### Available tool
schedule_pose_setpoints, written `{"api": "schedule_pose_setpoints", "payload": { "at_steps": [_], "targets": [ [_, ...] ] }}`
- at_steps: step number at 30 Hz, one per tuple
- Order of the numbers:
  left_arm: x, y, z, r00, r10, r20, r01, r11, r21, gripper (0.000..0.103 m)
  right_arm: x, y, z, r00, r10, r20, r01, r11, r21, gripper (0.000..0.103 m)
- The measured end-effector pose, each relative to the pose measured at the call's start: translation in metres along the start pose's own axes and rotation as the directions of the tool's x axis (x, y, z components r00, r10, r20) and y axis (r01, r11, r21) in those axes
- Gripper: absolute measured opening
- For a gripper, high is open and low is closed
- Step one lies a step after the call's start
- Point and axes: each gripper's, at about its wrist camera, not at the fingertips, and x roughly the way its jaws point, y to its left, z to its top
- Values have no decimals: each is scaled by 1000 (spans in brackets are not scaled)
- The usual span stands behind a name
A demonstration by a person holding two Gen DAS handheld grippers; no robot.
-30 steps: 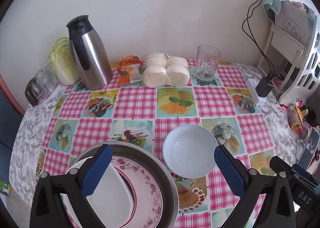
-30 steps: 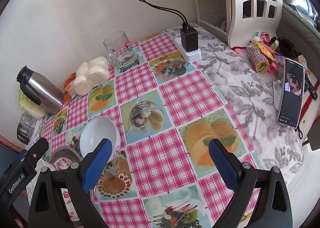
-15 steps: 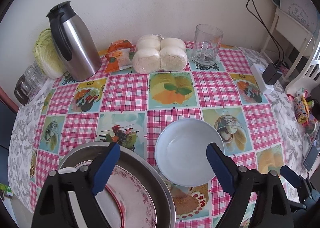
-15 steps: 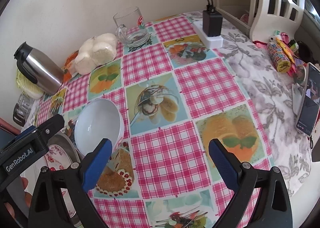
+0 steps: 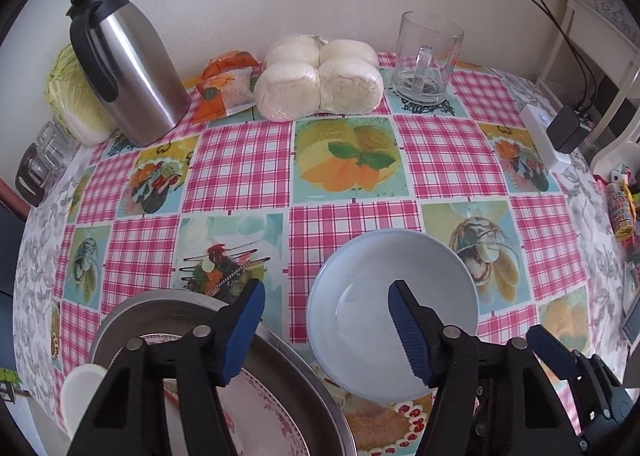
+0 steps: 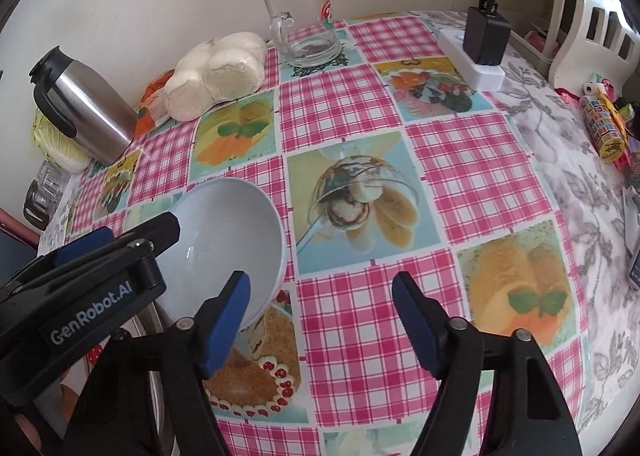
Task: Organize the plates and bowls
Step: 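Withdraw both grippers and move them to the pale round bowl, then close both grippers on the rim of the pale round bowl, then lift the pale round bowl with both grippers and carry it over the stack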
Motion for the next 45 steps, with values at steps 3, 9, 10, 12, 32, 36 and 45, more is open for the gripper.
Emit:
{"api": "schedule_pose_setpoints", "payload": {
  "at_steps": [3, 9, 10, 12, 32, 36, 45],
  "targets": [
    [7, 1, 0, 1000, -3, -11, 3, 1000, -5, 65, 6, 4, 0, 1000, 7, -3, -7, 1000, 3, 50],
    [17, 1, 1, 1000, -5, -20, 5, 1000, -1, 57, 16, 9, 1, 1000, 17, -11, -17, 1000, 5, 35],
    [19, 1, 1, 1000, -4, -24, 4, 1000, -2, 56, 17, 10, 1, 1000, 19, -12, -19, 1000, 3, 34],
    [23, 1, 1, 999, -8, -33, 7, 1000, -3, 52, 20, 13, 2, 1000, 22, -13, -22, 1000, -1, 31],
    [35, -13, -5, 997, -57, -59, 59, 998, 34, 40, 29, 12, 0, 999, 41, -25, -40, 999, 19, 20],
    [38, -16, -6, 996, -62, -67, 65, 997, 42, 39, 30, 8, 0, 999, 36, -25, -35, 999, 28, 20],
    [48, -22, -10, 993, -70, -97, 75, 996, 48, 37, 42, 7, -3, 998, 48, -47, -46, 998, 39, 20]
  ]
}}
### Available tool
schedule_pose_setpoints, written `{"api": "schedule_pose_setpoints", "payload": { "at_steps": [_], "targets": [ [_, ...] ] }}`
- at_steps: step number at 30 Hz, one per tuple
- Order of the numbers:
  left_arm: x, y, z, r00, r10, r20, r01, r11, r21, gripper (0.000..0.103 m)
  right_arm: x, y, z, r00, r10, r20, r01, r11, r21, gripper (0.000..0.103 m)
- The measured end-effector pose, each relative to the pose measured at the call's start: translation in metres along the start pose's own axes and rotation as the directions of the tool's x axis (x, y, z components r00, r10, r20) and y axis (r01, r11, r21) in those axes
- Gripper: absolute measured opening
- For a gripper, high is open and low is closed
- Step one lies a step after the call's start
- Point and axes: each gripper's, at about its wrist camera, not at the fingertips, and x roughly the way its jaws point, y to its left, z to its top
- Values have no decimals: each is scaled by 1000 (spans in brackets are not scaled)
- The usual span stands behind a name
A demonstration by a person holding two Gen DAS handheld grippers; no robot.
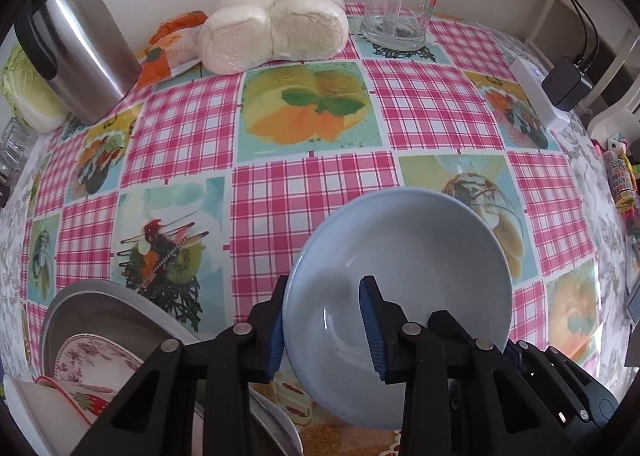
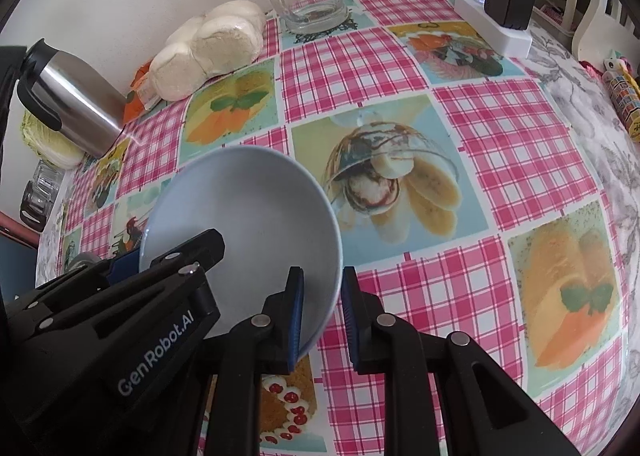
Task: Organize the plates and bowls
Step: 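Lift the pale round bowl with both grippers and carry it over the stack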
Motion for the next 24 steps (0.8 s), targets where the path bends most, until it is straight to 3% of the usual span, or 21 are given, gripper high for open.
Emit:
{"api": "schedule_pose_setpoints", "payload": {
  "at_steps": [15, 24],
  "targets": [
    [-4, 8, 1, 998, -63, 2, 63, 996, -57, 38, -3, -1, 0, 999, 33, 6, -33, 999, 7, 20],
    [-57, 15, 4, 988, -106, 116, 113, 992, -61, 37, -47, 4, 6, 994, 71, 86, -70, 998, -4, 20]
  ]
}}
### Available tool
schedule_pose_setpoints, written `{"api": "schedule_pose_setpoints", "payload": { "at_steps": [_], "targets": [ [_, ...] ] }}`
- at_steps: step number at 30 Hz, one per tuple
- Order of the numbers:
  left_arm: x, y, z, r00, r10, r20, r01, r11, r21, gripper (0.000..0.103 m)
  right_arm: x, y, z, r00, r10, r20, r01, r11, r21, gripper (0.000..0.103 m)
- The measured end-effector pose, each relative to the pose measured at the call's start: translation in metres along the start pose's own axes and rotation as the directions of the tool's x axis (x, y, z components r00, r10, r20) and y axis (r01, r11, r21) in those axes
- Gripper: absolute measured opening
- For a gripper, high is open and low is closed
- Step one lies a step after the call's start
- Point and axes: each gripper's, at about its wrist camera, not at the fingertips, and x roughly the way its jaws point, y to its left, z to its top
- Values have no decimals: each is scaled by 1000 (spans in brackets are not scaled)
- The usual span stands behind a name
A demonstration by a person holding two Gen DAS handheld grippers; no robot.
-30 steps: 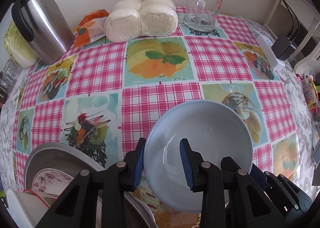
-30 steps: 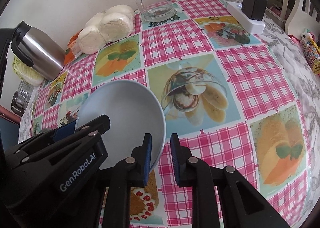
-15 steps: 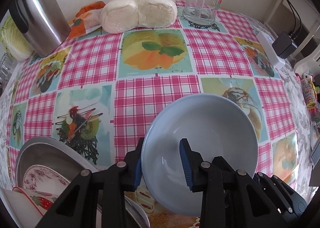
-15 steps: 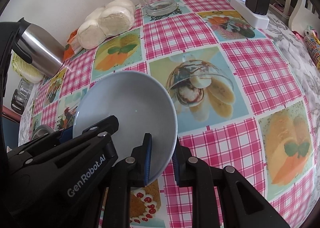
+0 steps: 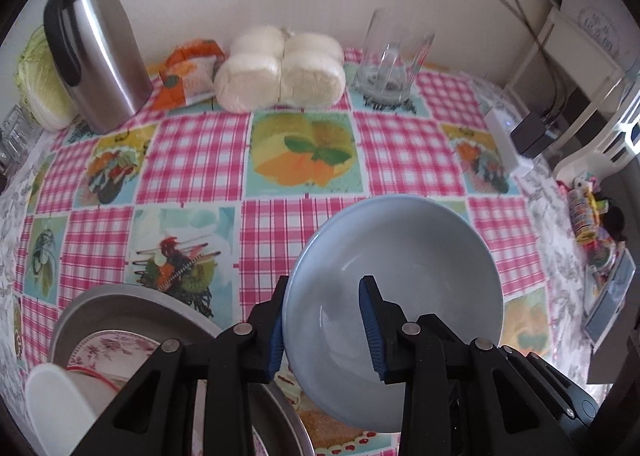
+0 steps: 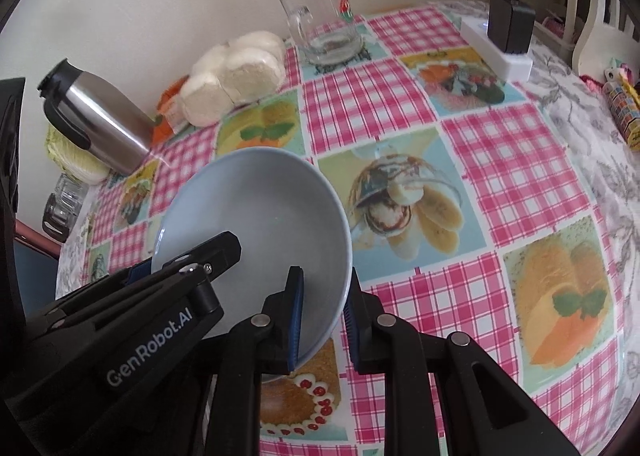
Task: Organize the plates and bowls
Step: 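Lift the pale round bowl with both grippers and carry it over the stack, then lower the pale round bowl into the white square bowl with both grippers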
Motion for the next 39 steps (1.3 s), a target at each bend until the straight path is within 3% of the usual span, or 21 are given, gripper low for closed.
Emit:
{"api": "schedule_pose_setpoints", "payload": {
  "at_steps": [10, 29, 39],
  "targets": [
    [-55, 21, 0, 994, -42, 102, 46, 998, -38, 37, -47, 26, 4, 994, 63, 87, -60, 998, -35, 20],
    [-90, 54, -5, 988, -56, 145, 70, 993, -96, 37, -64, 62, -3, 988, 112, 110, -101, 990, -99, 20],
    [-126, 97, -35, 979, -32, 201, 68, 983, -171, 37, -82, 107, -22, 984, 147, 104, -124, 971, -203, 20]
  ]
}}
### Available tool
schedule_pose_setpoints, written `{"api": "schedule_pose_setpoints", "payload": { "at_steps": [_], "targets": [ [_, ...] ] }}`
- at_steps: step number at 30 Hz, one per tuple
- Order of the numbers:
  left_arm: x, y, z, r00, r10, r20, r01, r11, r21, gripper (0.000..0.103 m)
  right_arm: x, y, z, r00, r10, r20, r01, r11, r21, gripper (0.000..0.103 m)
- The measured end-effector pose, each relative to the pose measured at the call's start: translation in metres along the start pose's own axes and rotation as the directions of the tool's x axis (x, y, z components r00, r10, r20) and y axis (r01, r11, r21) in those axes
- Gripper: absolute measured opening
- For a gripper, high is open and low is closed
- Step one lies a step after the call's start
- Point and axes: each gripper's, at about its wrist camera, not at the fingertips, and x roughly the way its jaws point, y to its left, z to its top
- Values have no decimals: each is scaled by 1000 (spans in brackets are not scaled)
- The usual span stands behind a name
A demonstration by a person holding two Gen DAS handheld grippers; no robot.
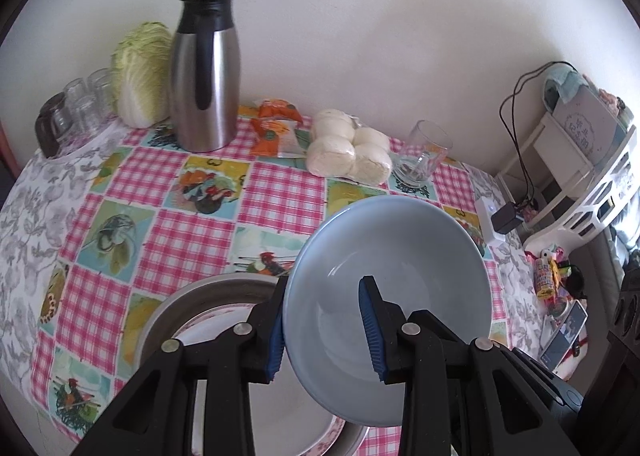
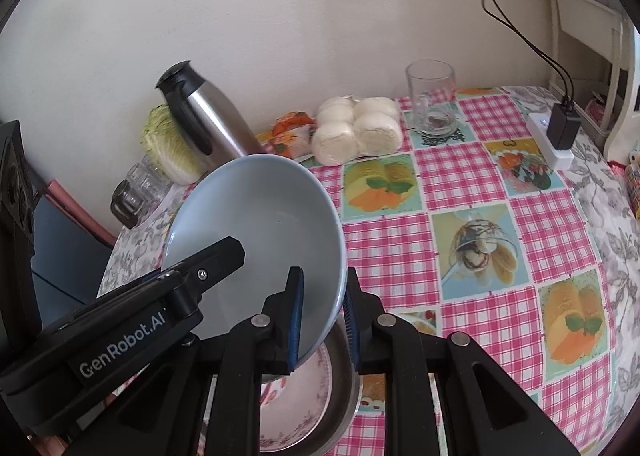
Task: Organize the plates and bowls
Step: 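Lower the pale round bowl into the white square bowl with both grippers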
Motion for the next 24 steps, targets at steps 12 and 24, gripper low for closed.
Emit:
{"api": "schedule_pose_setpoints", "payload": {
  "at_steps": [12, 24],
  "targets": [
    [-23, 61, -29, 1000, -19, 11, 20, 994, -111, 36, 5, 56, -25, 999, 14, -46, -19, 994, -108, 20],
    [-19, 84, -53, 999, -27, -28, 22, 987, -157, 36, 23, 72, -45, 993, -19, -118, 1, 988, -155, 20]
  ]
}}
